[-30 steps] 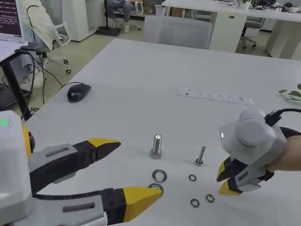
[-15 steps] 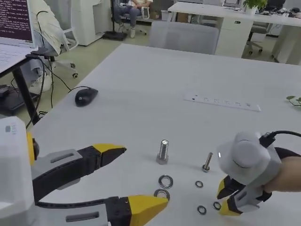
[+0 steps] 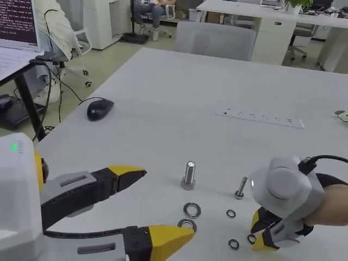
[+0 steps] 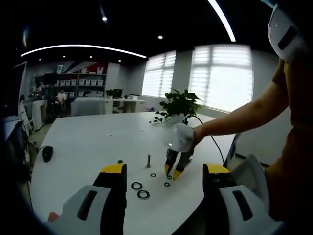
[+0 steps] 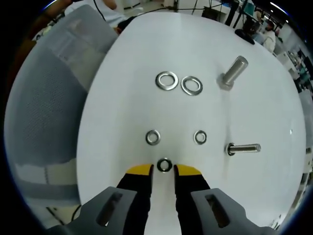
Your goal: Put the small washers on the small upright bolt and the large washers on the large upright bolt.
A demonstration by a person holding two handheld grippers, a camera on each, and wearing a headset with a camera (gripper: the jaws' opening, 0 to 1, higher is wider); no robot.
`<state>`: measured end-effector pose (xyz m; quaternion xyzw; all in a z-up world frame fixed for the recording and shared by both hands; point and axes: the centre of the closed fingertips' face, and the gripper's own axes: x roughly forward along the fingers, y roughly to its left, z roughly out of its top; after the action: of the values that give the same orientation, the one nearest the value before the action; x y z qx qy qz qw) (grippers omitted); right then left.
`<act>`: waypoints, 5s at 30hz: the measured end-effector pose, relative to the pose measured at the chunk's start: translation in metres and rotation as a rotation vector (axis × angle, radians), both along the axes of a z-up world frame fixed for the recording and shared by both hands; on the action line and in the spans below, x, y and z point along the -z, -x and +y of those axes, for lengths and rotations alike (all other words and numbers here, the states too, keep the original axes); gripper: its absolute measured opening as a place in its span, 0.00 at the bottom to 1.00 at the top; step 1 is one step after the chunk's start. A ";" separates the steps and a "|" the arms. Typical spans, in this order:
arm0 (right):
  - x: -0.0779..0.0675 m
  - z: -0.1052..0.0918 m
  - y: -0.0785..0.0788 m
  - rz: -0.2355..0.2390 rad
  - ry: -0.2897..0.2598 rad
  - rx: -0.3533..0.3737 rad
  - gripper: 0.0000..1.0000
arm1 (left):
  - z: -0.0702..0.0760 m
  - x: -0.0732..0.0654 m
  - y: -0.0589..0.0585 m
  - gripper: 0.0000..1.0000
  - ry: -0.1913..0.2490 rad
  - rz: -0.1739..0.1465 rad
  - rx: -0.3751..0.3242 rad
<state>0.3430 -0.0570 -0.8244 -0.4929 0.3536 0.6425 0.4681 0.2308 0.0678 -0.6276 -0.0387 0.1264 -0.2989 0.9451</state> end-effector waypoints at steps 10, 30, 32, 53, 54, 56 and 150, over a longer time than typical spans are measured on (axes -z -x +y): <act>0.000 0.001 0.000 -0.006 0.003 -0.017 0.17 | -0.001 0.002 -0.006 0.62 0.002 0.000 0.004; 0.000 0.003 -0.001 -0.015 0.022 -0.010 0.12 | 0.005 0.003 -0.007 0.62 0.009 0.000 -0.007; -0.001 0.004 0.001 0.000 0.018 0.002 0.12 | 0.005 0.004 -0.006 0.62 0.007 0.003 -0.007; -0.049 0.015 -0.047 -0.084 -0.057 0.059 0.12 | 0.003 0.004 -0.004 0.62 0.009 0.007 -0.007; -0.051 0.016 -0.049 -0.088 -0.059 0.061 0.12 | 0.003 0.004 -0.004 0.61 0.009 0.008 -0.008; -0.055 0.017 -0.055 -0.100 -0.066 0.064 0.12 | 0.003 0.004 -0.004 0.61 0.012 0.007 -0.009; -0.034 0.027 -0.062 -0.079 -0.082 0.066 0.16 | 0.001 0.003 -0.002 0.61 0.036 0.019 -0.021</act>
<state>0.4053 -0.0296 -0.7902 -0.4862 0.3243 0.6207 0.5226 0.2328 0.0691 -0.6310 -0.0598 0.1298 -0.2906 0.9461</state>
